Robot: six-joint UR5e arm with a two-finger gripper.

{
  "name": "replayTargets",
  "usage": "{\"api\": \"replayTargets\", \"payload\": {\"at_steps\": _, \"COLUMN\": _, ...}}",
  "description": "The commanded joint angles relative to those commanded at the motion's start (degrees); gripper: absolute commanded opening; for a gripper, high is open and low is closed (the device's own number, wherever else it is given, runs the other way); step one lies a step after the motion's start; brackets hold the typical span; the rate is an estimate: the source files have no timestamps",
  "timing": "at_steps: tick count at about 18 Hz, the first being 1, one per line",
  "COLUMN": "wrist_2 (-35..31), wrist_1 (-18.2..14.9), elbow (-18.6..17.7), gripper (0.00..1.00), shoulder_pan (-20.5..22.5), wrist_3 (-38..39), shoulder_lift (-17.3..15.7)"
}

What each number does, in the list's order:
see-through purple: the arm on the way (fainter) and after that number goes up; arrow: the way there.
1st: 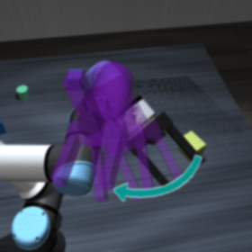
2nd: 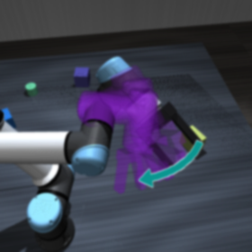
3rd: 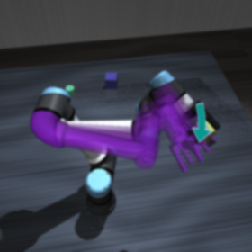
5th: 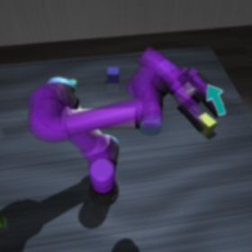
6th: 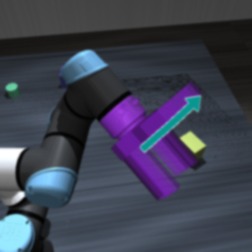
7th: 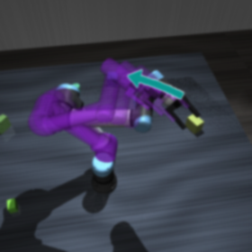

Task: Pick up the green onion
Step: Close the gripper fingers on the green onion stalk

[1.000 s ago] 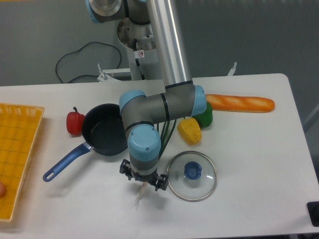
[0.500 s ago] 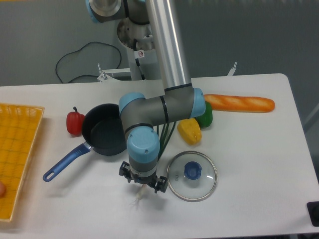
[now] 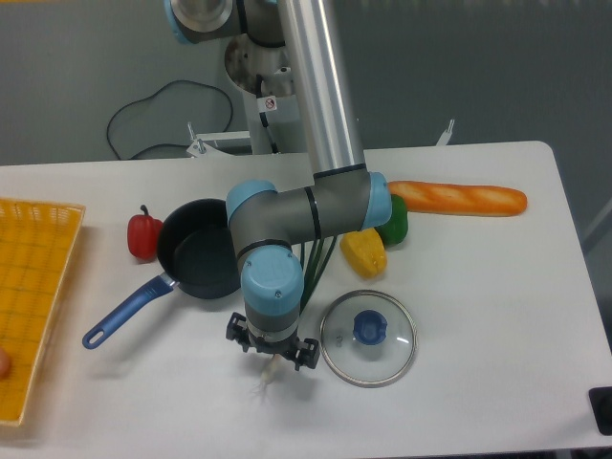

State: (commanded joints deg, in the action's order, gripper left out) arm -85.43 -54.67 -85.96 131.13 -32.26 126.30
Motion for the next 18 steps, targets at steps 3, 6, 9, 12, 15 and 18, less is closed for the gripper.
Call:
{"api": "replayTargets", "payload": {"at_steps": 3, "wrist_2": 0.0, "wrist_1": 0.9, "elbow": -0.2, "gripper": 1.0, "shoulder_pan": 0.0, "wrist_3": 0.3, "shoulder_lift": 0.1}}
{"api": "replayTargets", "payload": {"at_steps": 6, "wrist_2": 0.0, "wrist_1": 0.9, "elbow": -0.2, "gripper": 1.0, "shoulder_pan": 0.0, "wrist_3": 0.3, "shoulder_lift": 0.1}}
{"api": "replayTargets", "payload": {"at_steps": 9, "wrist_2": -0.1, "wrist_1": 0.8, "elbow": -0.4, "gripper": 1.0, "shoulder_pan": -0.1, "wrist_3": 0.2, "shoulder_lift": 0.2}}
{"api": "replayTargets", "payload": {"at_steps": 12, "wrist_2": -0.1, "wrist_1": 0.7, "elbow": -0.6, "gripper": 1.0, "shoulder_pan": -0.3, "wrist_3": 0.1, "shoulder_lift": 0.2}}
{"api": "replayTargets", "payload": {"at_steps": 15, "wrist_2": -0.1, "wrist_1": 0.8, "elbow": -0.4, "gripper": 1.0, "shoulder_pan": -0.3, "wrist_3": 0.0, "shoulder_lift": 0.2}}
{"api": "replayTargets", "payload": {"at_steps": 18, "wrist_2": -0.1, "wrist_1": 0.9, "elbow": -0.4, "gripper": 1.0, "shoulder_pan": -0.3, "wrist_3": -0.1, "shoulder_lift": 0.8}}
